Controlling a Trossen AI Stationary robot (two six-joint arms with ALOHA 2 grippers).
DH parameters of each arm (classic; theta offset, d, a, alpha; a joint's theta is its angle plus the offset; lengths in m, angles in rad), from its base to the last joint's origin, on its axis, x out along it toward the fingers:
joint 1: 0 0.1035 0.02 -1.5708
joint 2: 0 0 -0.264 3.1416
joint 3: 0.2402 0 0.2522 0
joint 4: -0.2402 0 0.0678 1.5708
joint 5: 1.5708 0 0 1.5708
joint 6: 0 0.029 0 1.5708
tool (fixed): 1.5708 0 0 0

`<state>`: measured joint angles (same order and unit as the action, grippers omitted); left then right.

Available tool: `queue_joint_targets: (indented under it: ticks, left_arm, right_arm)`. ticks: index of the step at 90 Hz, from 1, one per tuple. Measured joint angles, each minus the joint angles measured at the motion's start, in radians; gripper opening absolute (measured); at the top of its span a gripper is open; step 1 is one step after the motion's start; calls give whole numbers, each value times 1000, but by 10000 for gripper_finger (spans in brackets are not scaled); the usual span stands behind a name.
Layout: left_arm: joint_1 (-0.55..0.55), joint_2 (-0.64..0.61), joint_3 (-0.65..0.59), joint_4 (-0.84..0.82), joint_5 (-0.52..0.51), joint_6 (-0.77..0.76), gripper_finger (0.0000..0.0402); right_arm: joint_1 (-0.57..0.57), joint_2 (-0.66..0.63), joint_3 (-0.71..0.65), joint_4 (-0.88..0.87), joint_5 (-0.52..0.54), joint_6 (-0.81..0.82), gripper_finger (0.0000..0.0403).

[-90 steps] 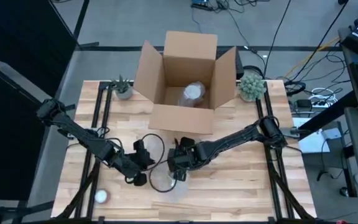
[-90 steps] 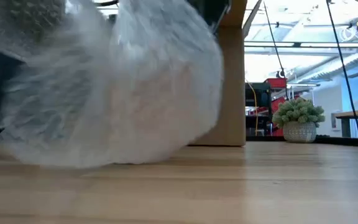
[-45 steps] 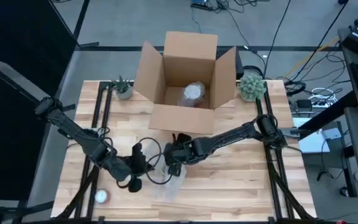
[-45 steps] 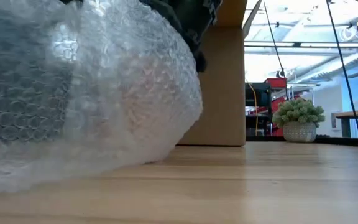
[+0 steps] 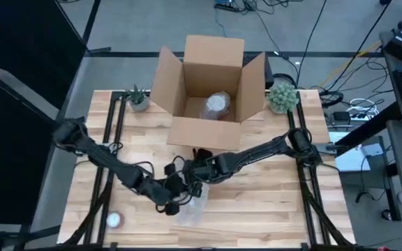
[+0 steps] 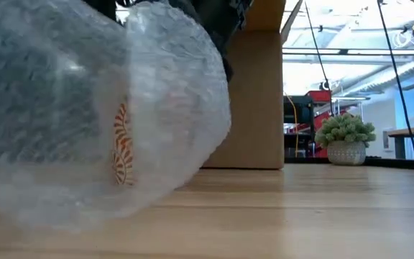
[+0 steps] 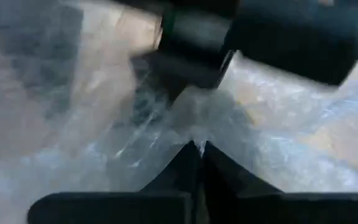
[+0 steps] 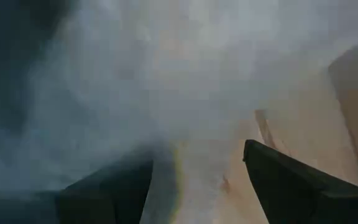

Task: Wrap mug
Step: Wrap the orange cup with the bubble wrap

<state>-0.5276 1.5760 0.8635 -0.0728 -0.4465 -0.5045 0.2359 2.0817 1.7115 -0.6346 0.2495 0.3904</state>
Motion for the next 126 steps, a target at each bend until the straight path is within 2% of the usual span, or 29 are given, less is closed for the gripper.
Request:
queue_joint_targets:
  ticks: [18,32,46,57,78,98,112,126]
  left_arm:
    - [2,7,1,4,0,-13,0]
    - [4,2,-1,9,5,-4,0]
    - [4,3,-2,12,5,-3,0]
    - [4,3,-3,11,6,-5,0]
    - [4,4,-2,18,8,-2,0]
    - [5,-3,-1,33,10,-4,0]
    - [3,-54,60,-50,79,21,0]
    - [-1,-141,136,-305,111,15,0]
  right_arm:
    - [3,-117,0,-115,-98,-10,238]
    - [34,-160,2,-91,-71,-21,238]
    - [55,-99,2,117,114,-108,238]
    - [38,-32,2,154,112,-115,238]
    - [74,-2,5,-107,121,29,228]
    - [58,52,6,-26,110,46,209]
    - [52,68,4,-22,82,38,205]
    - [52,69,3,-14,82,35,205]
